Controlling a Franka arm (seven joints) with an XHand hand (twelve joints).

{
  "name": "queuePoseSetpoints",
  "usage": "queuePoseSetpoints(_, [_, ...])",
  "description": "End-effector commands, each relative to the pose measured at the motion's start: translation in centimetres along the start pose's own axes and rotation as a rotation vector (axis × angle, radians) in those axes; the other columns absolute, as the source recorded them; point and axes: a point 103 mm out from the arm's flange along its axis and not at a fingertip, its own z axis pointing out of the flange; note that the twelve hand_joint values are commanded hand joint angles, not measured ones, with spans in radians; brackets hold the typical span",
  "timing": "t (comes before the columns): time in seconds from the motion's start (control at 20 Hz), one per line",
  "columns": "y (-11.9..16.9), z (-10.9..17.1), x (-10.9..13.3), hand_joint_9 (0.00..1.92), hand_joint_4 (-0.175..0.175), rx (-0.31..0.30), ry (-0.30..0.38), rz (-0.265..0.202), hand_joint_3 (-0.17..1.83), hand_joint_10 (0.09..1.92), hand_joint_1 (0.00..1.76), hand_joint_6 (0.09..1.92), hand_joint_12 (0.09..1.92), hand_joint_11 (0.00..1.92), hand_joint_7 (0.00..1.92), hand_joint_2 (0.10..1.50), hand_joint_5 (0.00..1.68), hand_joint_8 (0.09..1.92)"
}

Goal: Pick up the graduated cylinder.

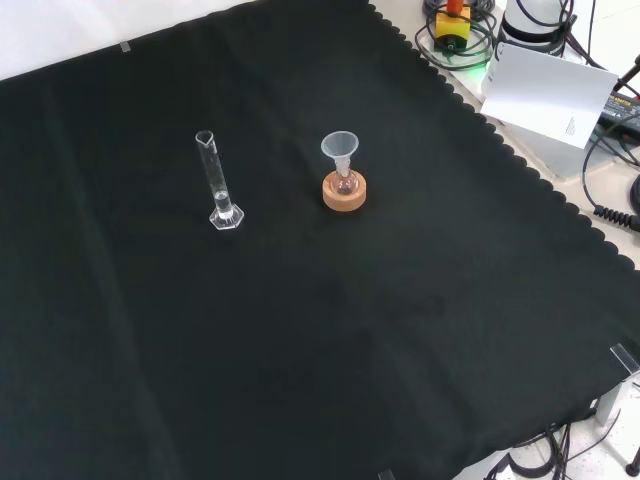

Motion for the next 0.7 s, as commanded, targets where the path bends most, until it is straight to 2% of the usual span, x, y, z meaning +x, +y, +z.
queuePoseSetpoints(0.05, [0.0, 0.0, 0.0, 0.45, -0.029, -0.008, -0.005, -0.001, -0.01, 0.09, 0.29, 0.09, 1.38, 0.08, 0.02, 1.29, 0.20, 0.43])
queuePoseSetpoints(0.2, [0.2, 0.0, -0.3, 0.42, -0.020, -0.003, -0.001, 0.003, 0.03, 0.09, 0.17, 0.09, 1.38, 0.07, 0.00, 1.36, 0.19, 0.38])
queuePoseSetpoints(0.45, [0.5, 0.3, -0.6, 0.42, -0.019, -0.005, 0.002, 0.010, 0.03, 0.09, 0.16, 0.09, 1.38, 0.07, 0.00, 1.37, 0.19, 0.37])
queuePoseSetpoints(0.7, [1.6, 2.0, -1.5, 0.42, -0.021, 0.016, 0.014, 0.043, 0.03, 0.09, 0.16, 0.09, 1.38, 0.07, 0.00, 1.37, 0.19, 0.37])
